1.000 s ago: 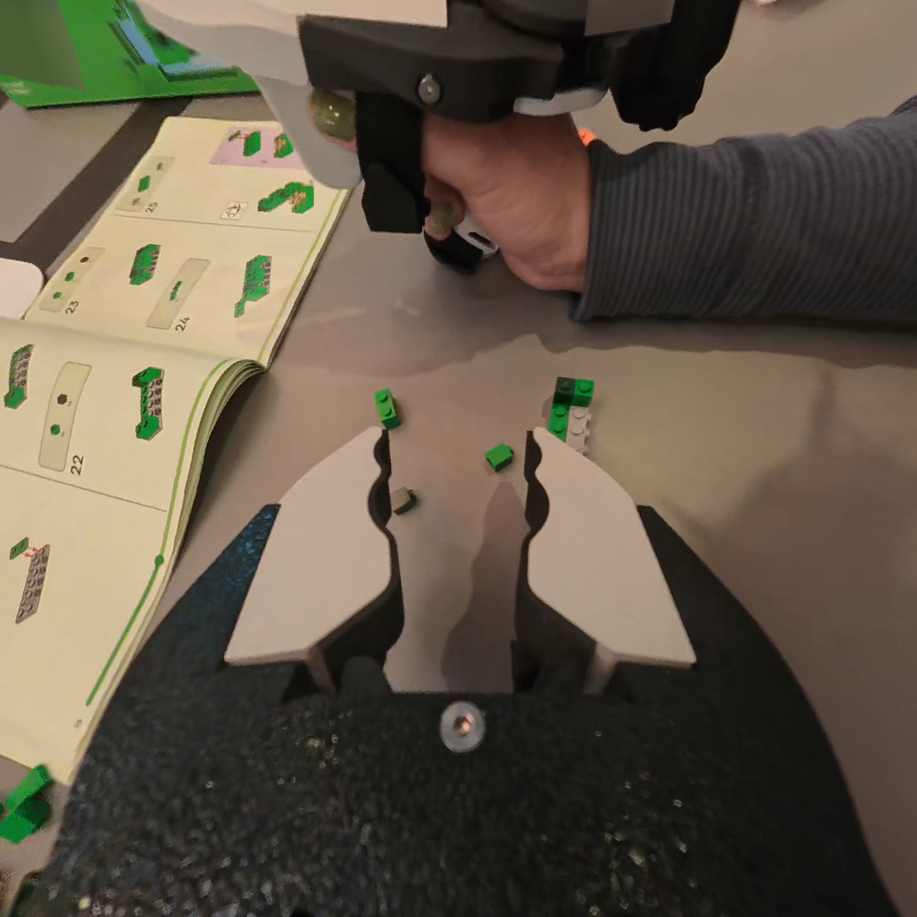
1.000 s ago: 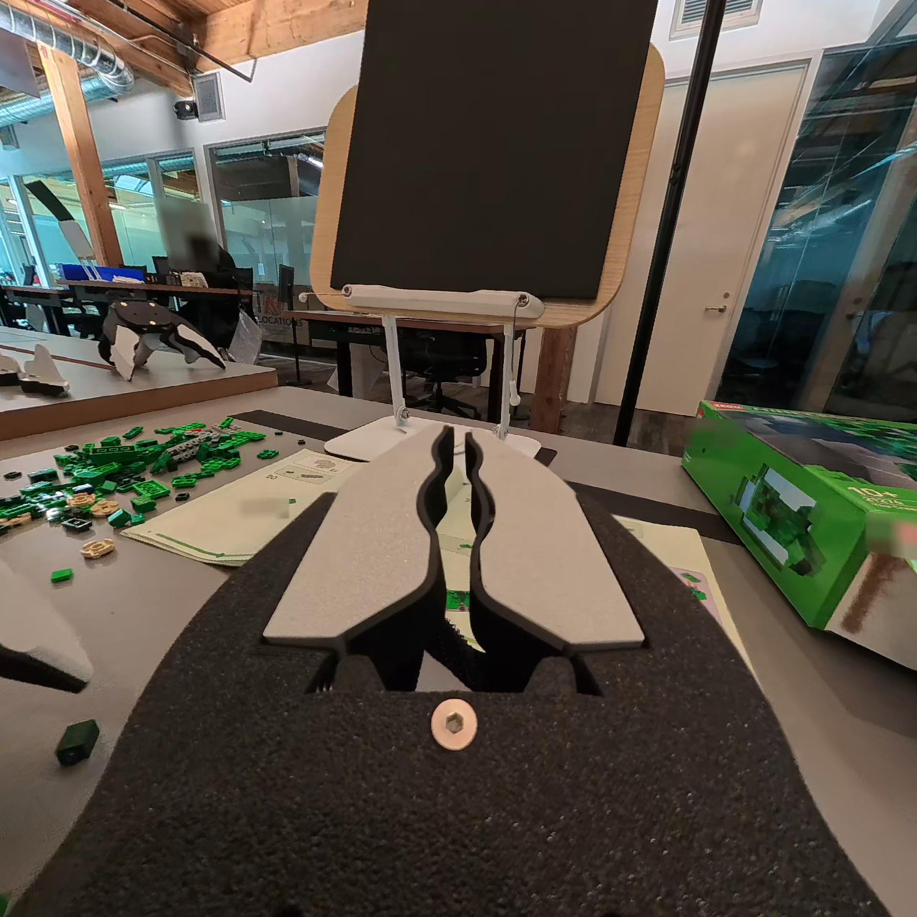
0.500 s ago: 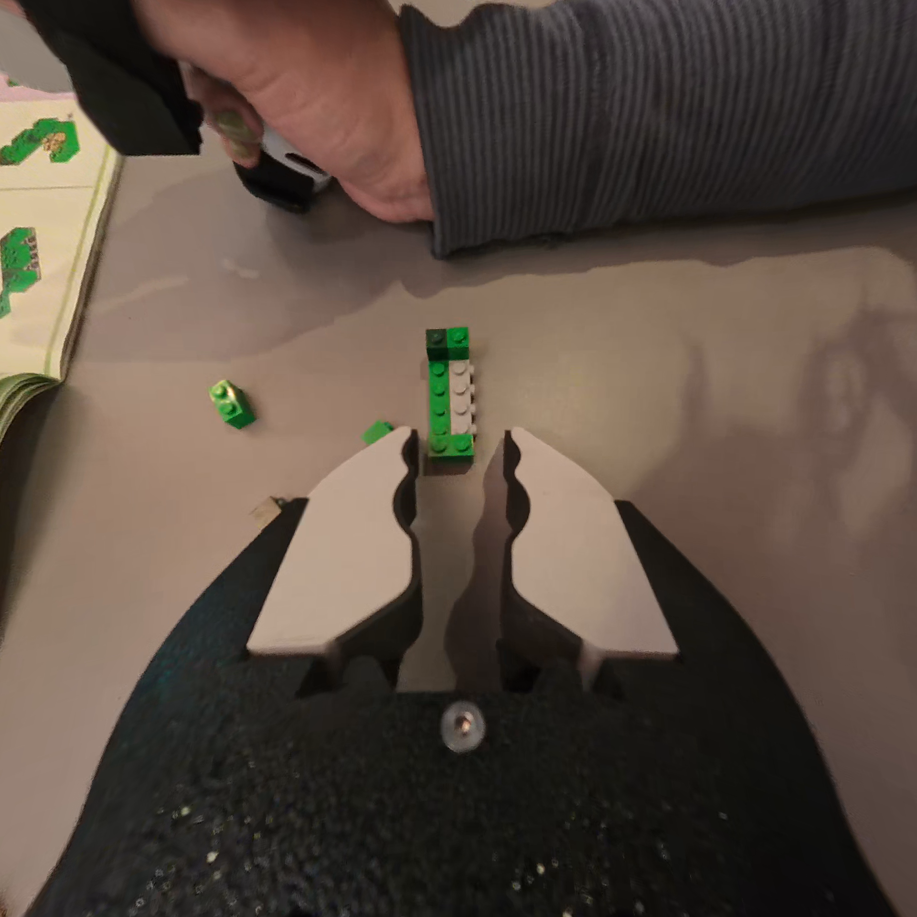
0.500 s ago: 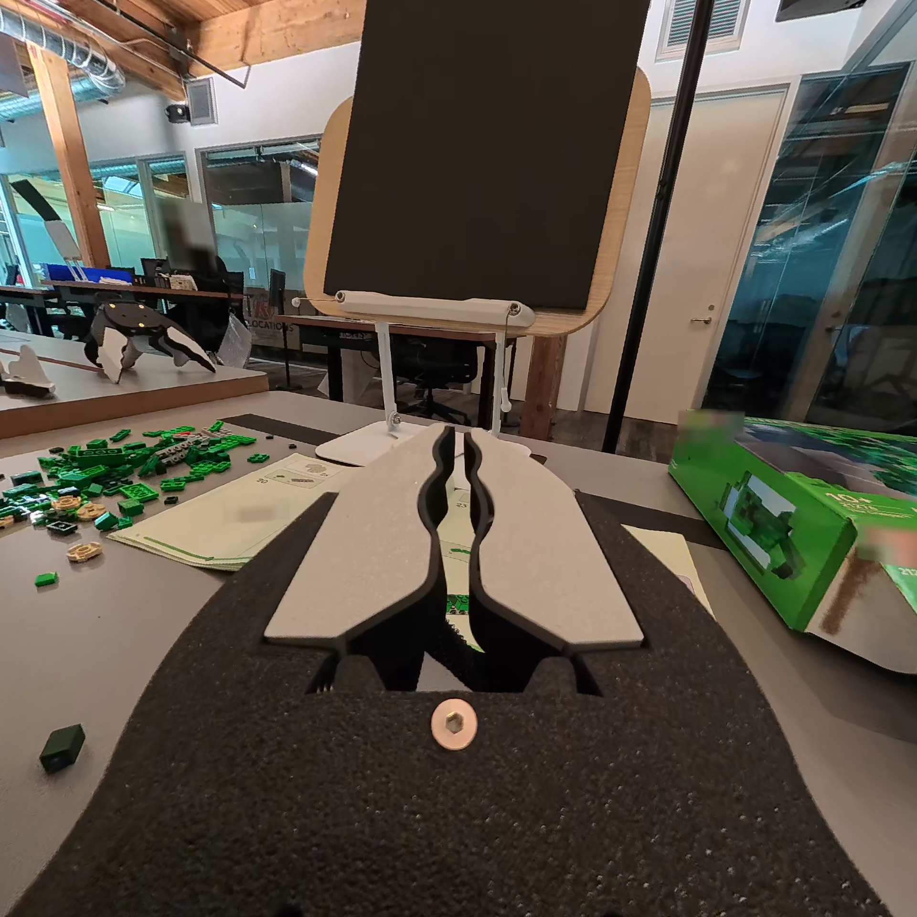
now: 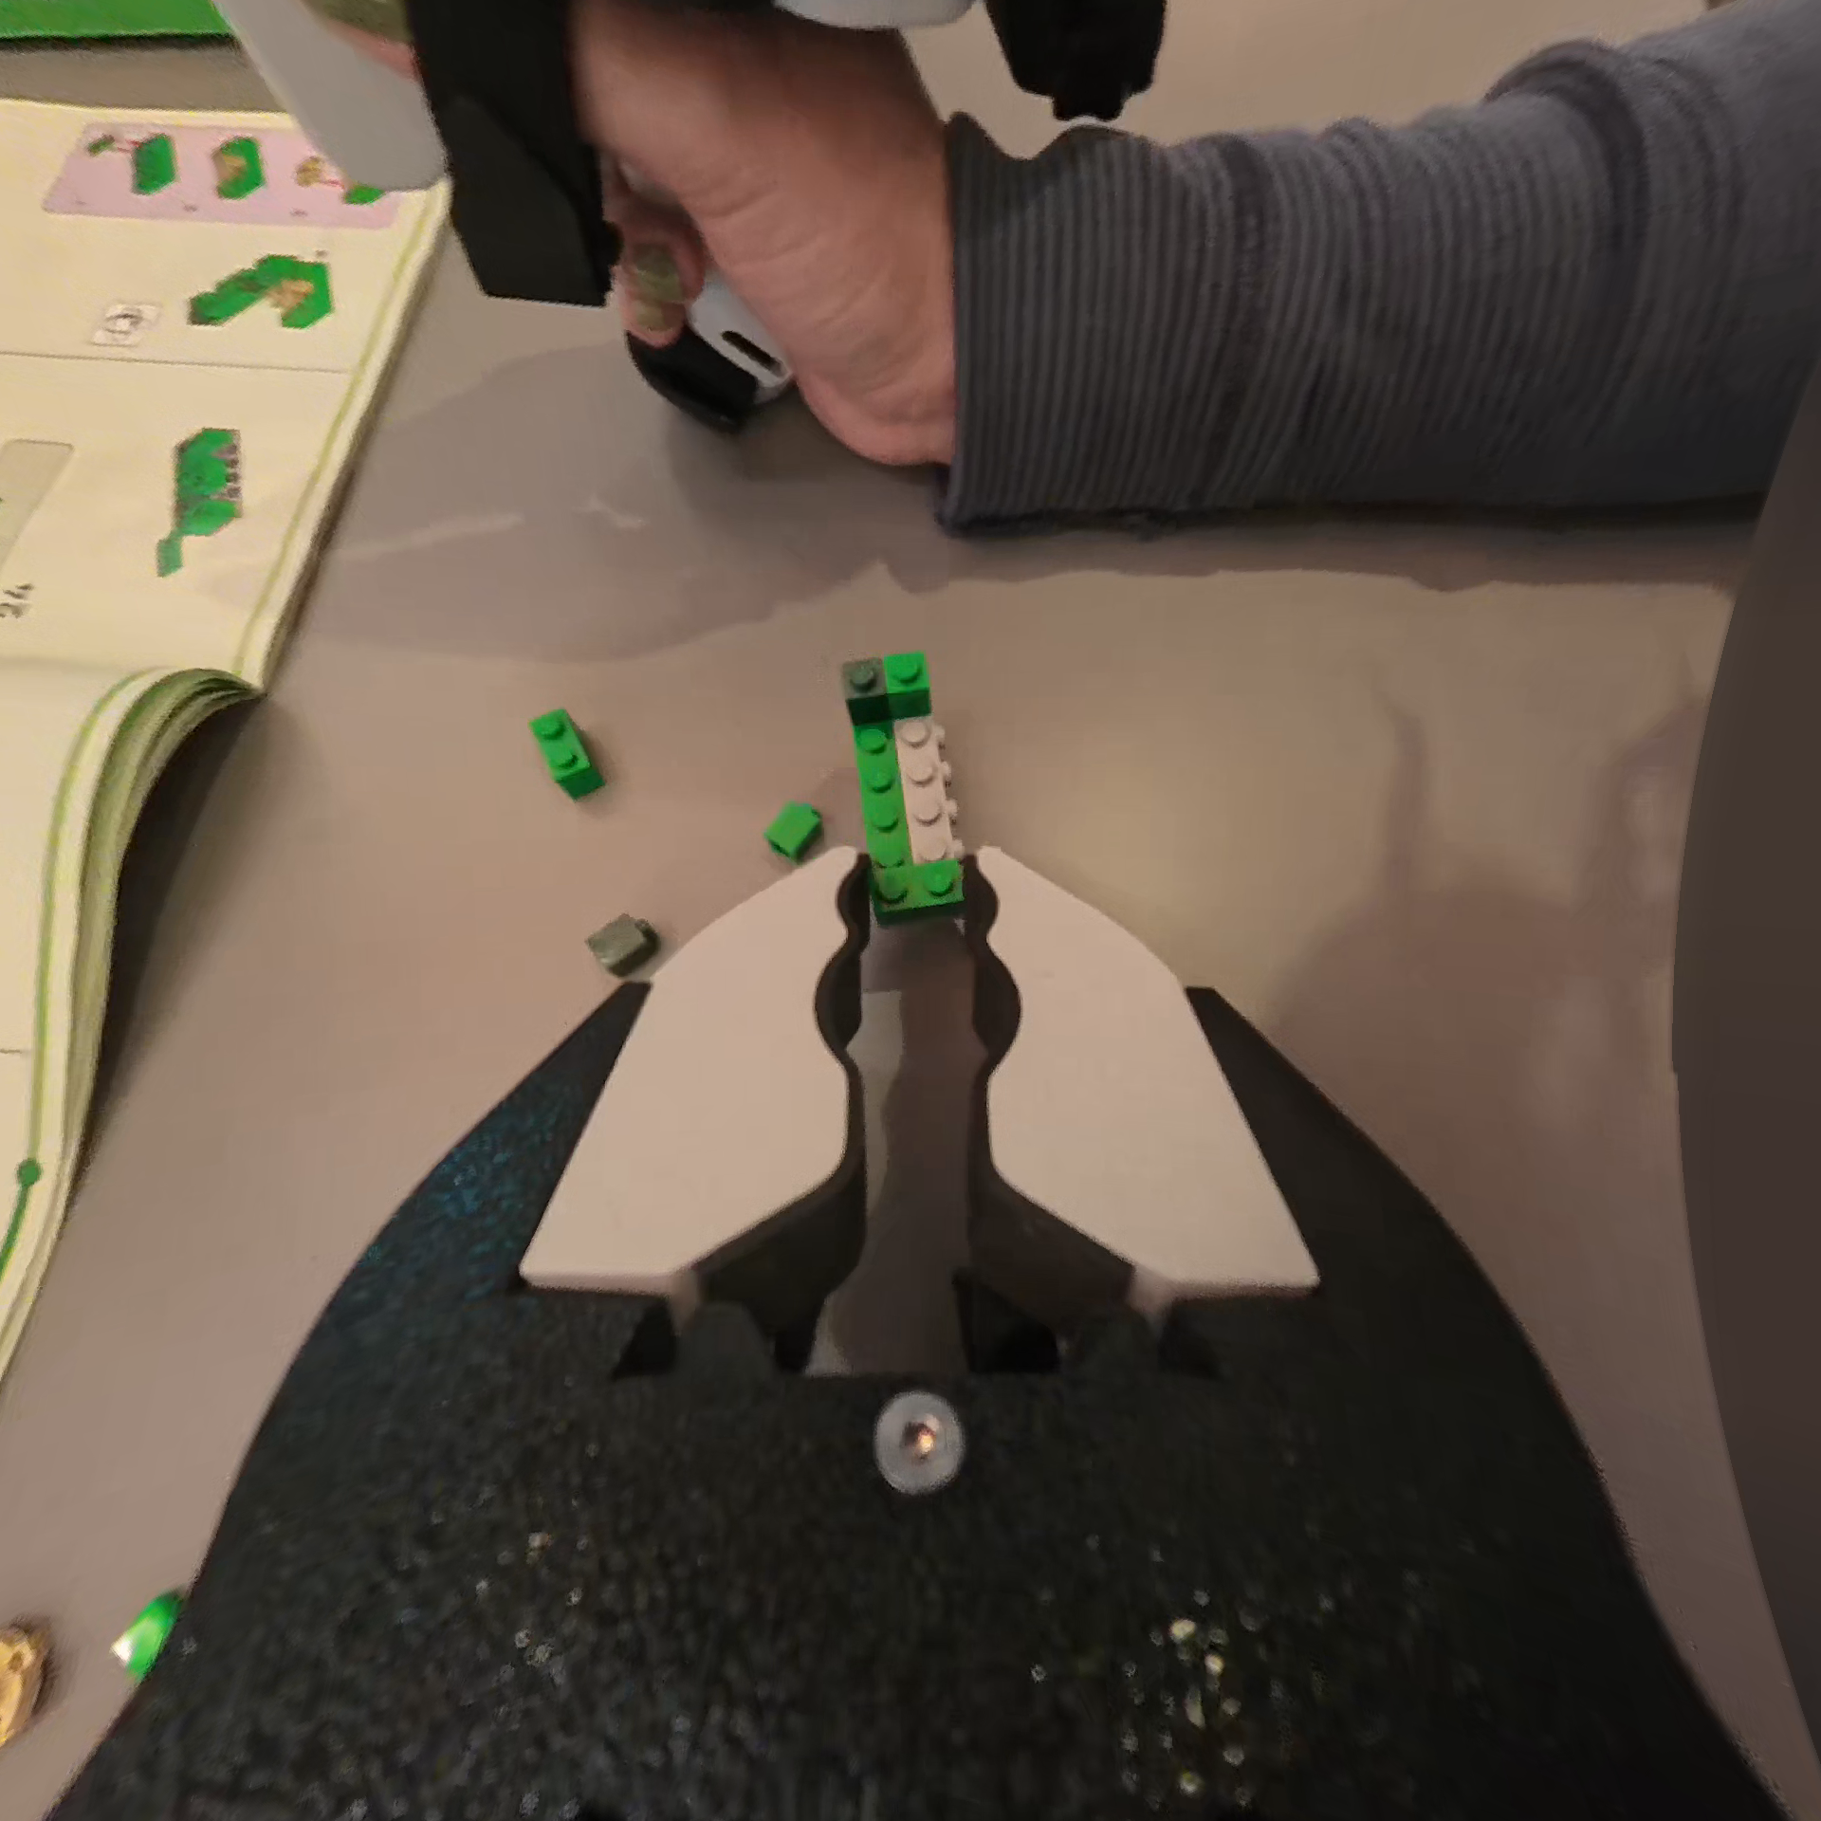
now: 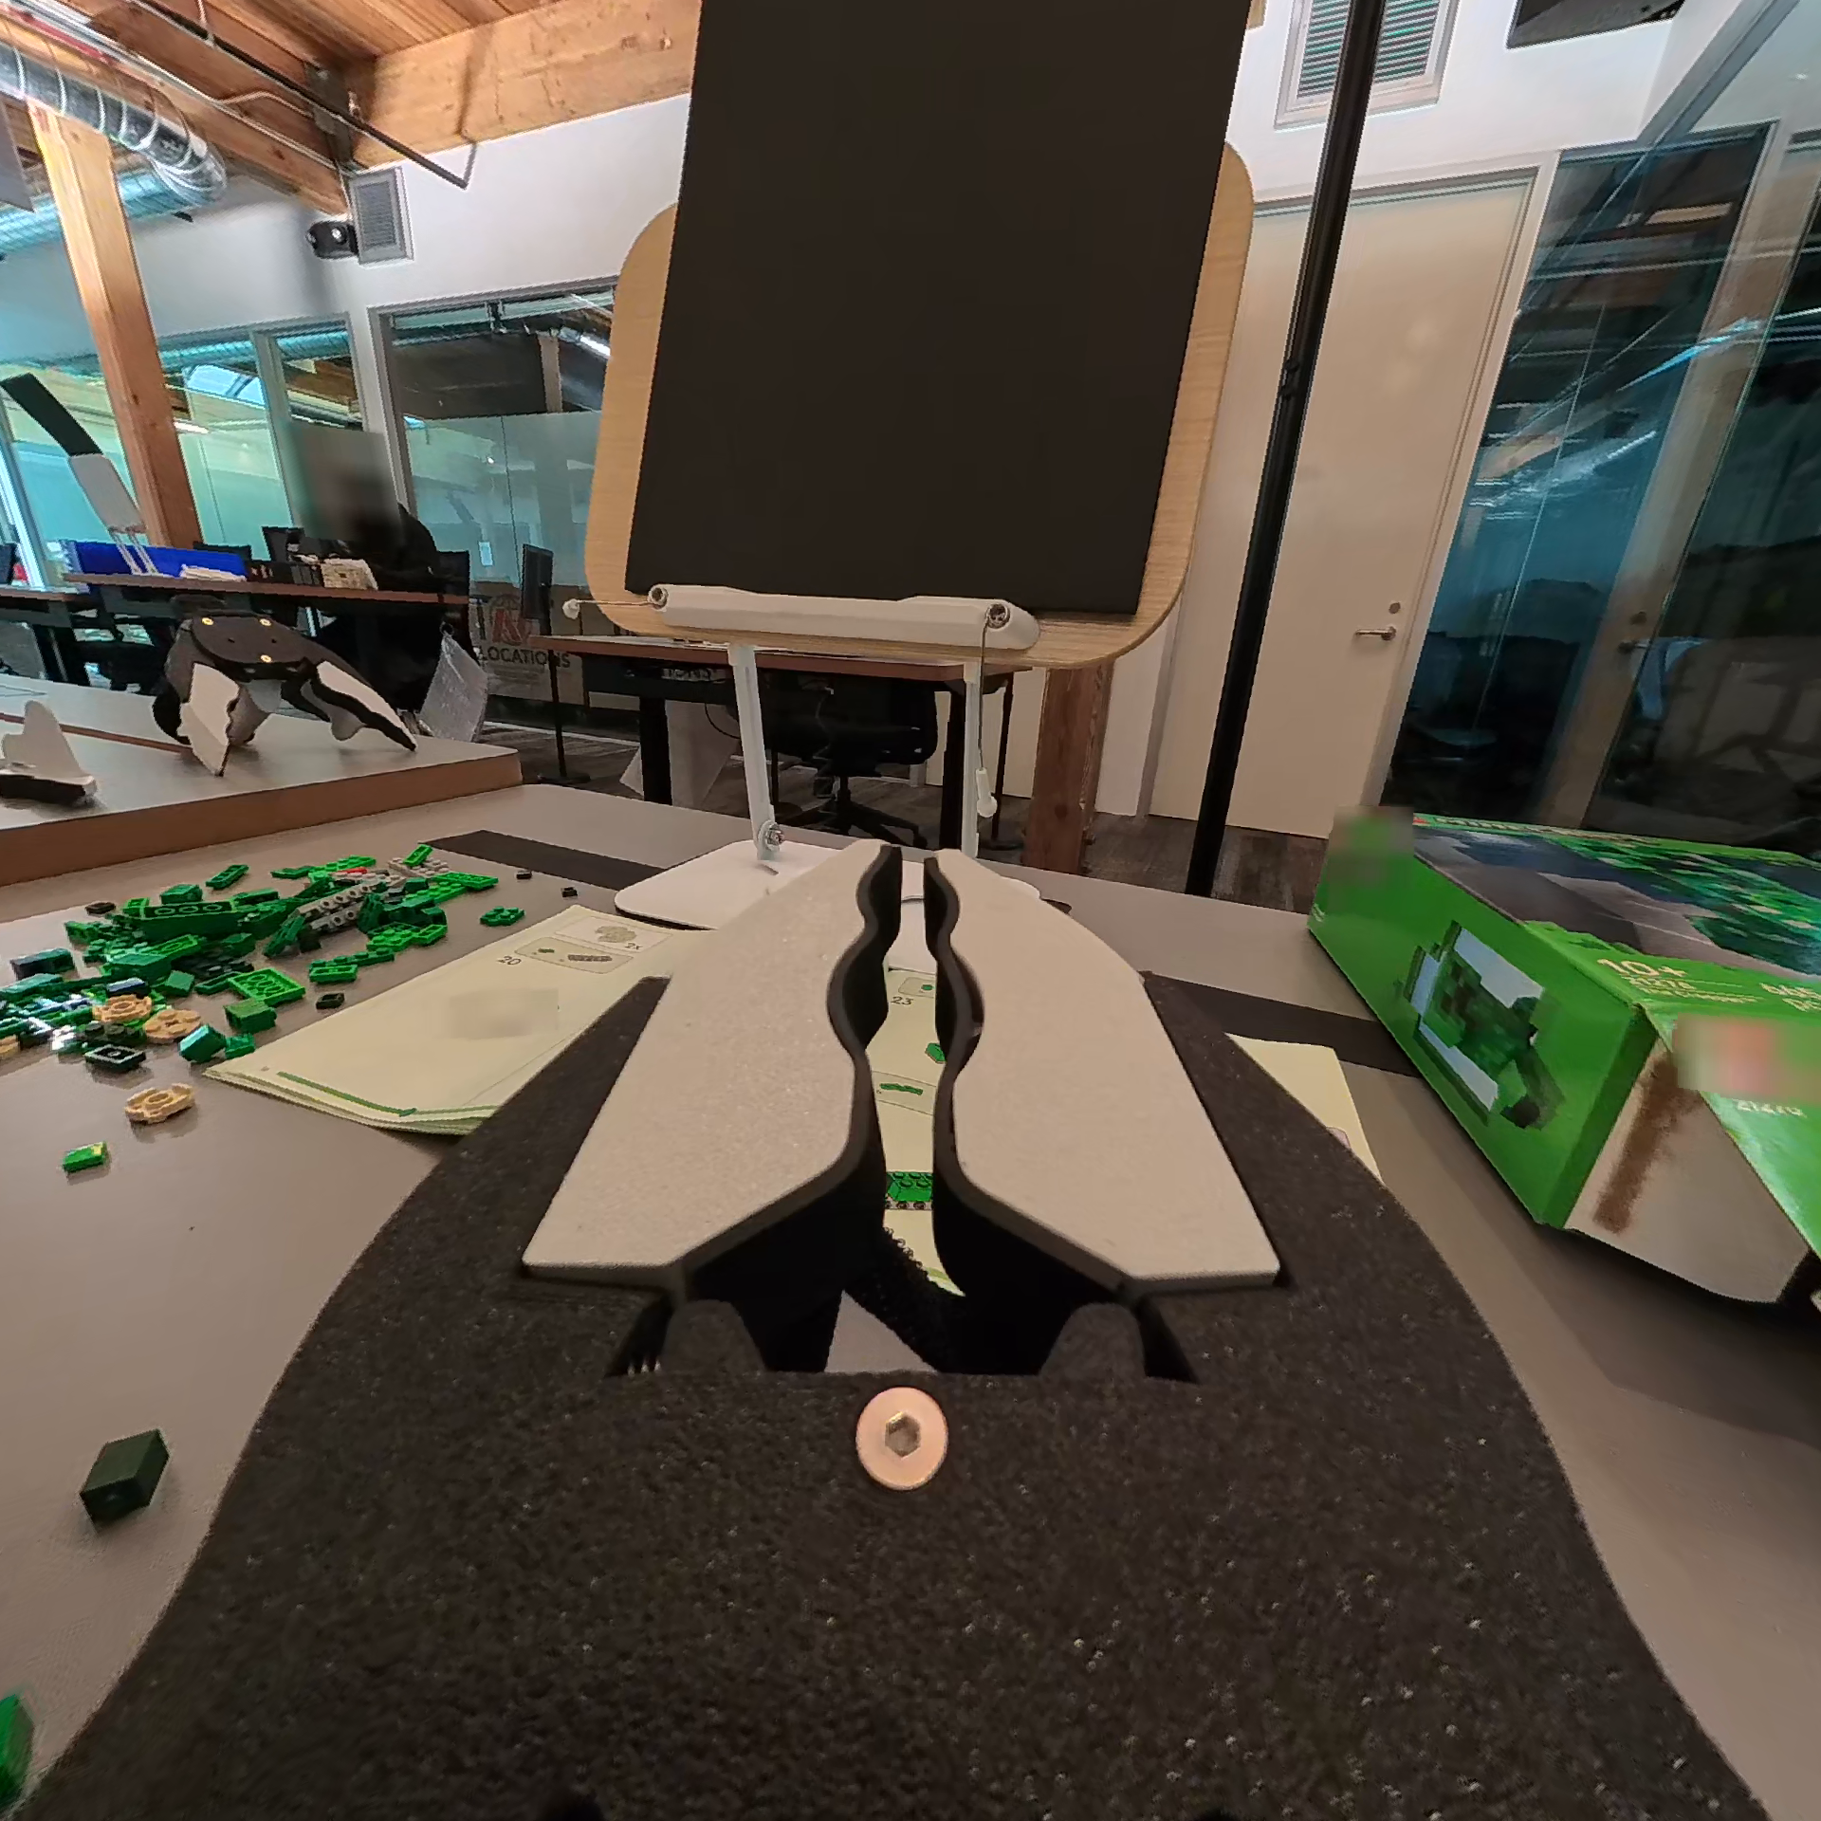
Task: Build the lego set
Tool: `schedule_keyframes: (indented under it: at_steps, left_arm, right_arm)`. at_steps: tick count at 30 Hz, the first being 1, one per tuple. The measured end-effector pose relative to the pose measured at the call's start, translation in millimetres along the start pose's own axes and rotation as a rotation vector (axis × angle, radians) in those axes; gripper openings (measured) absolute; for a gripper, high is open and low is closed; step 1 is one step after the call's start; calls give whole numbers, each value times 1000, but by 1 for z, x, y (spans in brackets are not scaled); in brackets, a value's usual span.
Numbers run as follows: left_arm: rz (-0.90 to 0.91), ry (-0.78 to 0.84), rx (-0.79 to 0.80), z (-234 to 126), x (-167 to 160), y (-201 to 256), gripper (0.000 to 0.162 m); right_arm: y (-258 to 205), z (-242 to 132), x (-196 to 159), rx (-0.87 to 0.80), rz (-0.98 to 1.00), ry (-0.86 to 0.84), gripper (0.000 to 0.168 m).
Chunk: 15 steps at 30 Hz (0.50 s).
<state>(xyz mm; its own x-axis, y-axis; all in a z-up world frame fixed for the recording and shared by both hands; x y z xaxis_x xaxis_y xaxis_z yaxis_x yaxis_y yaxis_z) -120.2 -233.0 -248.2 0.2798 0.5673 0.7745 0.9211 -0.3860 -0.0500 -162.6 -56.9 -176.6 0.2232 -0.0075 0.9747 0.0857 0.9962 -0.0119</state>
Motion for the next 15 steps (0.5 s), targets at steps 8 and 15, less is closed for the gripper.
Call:
schedule_keyframes:
  at_steps: [8,15]
  left_arm:
    - [104,-96,14,-20,-18,-2,17]
    - [7,-94,83,-39,-33,-24,17]
  right_arm:
    - [-4,2,-1,15,-23,-11,3]
    - [-8,4,-2,33,-47,-21,3]
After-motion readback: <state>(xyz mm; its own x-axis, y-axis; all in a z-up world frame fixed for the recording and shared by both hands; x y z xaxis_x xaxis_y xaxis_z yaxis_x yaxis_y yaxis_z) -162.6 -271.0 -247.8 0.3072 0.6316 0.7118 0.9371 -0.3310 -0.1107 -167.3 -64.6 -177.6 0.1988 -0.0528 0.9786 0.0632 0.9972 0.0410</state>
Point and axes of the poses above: each gripper's, where its closed fingertips meet, z out along the fingers, x out of its top, y = z × x across the jaws, the point moved 4 cm from there along -z, back along the fingers, and after that the axes turned 4 degrees about z, right-handed, at the moved point
